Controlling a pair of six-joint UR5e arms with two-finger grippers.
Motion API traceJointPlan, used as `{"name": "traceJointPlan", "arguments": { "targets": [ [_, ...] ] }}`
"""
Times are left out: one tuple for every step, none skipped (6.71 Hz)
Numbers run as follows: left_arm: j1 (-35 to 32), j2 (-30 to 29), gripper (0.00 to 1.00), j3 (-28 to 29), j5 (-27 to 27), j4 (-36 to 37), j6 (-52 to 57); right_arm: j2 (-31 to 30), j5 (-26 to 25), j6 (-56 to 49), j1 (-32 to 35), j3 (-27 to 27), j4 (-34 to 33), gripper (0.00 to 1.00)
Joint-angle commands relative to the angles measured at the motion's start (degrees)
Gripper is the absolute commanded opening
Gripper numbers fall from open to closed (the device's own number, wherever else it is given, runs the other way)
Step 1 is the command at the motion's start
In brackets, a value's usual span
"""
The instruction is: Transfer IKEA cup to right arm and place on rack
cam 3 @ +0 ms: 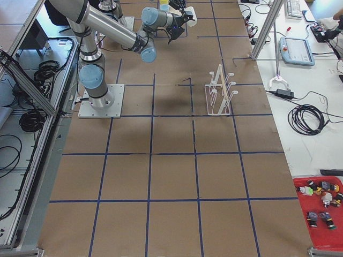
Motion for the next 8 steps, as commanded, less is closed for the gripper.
{"name": "traceJointPlan", "arguments": {
  "targets": [
    [0.0,0.0,0.0,-0.01,0.0,-0.08,-0.03,3.05,-0.04,0.14,1.78,-2.73,0.1,1.0],
    [0.0,0.0,0.0,-0.01,0.0,0.0,-0.03,3.32,-0.13,0.14,2.05,-3.34,0.1,1.0],
    [0.0,0.0,0.0,-0.01,0.09,0.0,-0.11,3.32,-0.13,0.14,2.4,-3.79,0.79,1.0],
    [0.0,0.0,0.0,-0.01,0.09,-0.08,-0.11,3.41,-0.13,0.14,2.49,-4.66,1.32,1.0],
    [0.0,0.0,0.0,-0.01,0.09,0.0,-0.11,3.59,-0.13,0.23,2.58,-5.1,1.33,1.0],
    [-0.09,0.0,0.01,-0.01,0.09,-0.08,-0.2,3.85,-0.13,0.23,2.58,-5.11,1.33,1.0],
    [-0.09,0.0,0.01,-0.01,0.09,0.0,-0.55,3.85,-0.13,0.23,2.58,-5.2,1.33,1.0],
    [-0.09,0.0,0.01,-0.01,0.09,0.0,-1.08,3.94,-0.13,0.23,2.66,-5.2,1.42,1.0]
  ]
}}
